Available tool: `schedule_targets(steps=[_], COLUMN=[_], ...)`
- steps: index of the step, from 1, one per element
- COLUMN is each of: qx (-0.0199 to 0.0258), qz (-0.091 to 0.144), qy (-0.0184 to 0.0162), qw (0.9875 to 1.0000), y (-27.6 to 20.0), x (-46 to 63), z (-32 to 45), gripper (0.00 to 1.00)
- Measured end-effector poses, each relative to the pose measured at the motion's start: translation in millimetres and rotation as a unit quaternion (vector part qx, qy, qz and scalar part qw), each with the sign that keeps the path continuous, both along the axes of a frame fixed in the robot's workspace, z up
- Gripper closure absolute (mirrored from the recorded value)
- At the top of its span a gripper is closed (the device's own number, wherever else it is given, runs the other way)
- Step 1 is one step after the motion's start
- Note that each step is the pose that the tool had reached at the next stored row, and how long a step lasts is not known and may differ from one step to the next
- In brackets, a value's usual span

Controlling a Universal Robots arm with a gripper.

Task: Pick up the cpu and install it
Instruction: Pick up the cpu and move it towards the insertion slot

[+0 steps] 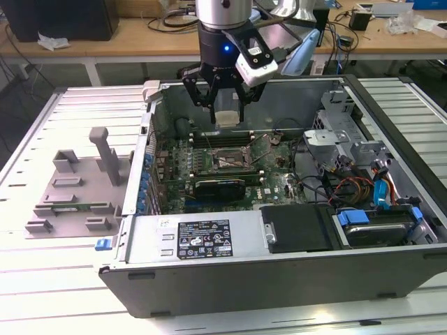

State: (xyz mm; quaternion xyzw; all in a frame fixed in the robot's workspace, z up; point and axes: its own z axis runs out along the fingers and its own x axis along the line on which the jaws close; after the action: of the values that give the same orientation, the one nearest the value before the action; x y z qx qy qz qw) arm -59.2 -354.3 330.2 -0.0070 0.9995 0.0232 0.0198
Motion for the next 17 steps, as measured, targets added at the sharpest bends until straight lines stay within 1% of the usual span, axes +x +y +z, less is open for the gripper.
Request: schedule_targets(steps=[3, 6, 7, 10, 13, 15, 16, 17], qx=[-0.0001, 0.0, 0.0, -0.0001, -0.0001, 0.0, -0.0001, 0.0], qz=[0.004, 0.006, 0.006, 0.006, 0.006, 0.006, 0.006, 0.006], qy=[0.0001, 0.0, 0.0002, 0.0005, 0.0005, 0.0005, 0.0006, 0.0006], qw=[1.0, 1.0, 1.0, 1.0, 1.0, 1.0, 1.0, 1.0], y=[1.4, 1.7, 1.8, 3.8, 11.8, 14.6, 17.2, 19.5], x=[1.2, 9.1, 12.2, 12.7, 12.7, 12.8, 12.9, 12.9], z=[-4.0, -9.5, -12.7, -18.6, -27.2, -30.9, -34.6, -36.5], gripper=[0.46, 0.46, 0.46, 0.46, 0.46, 0.46, 0.46, 0.46])
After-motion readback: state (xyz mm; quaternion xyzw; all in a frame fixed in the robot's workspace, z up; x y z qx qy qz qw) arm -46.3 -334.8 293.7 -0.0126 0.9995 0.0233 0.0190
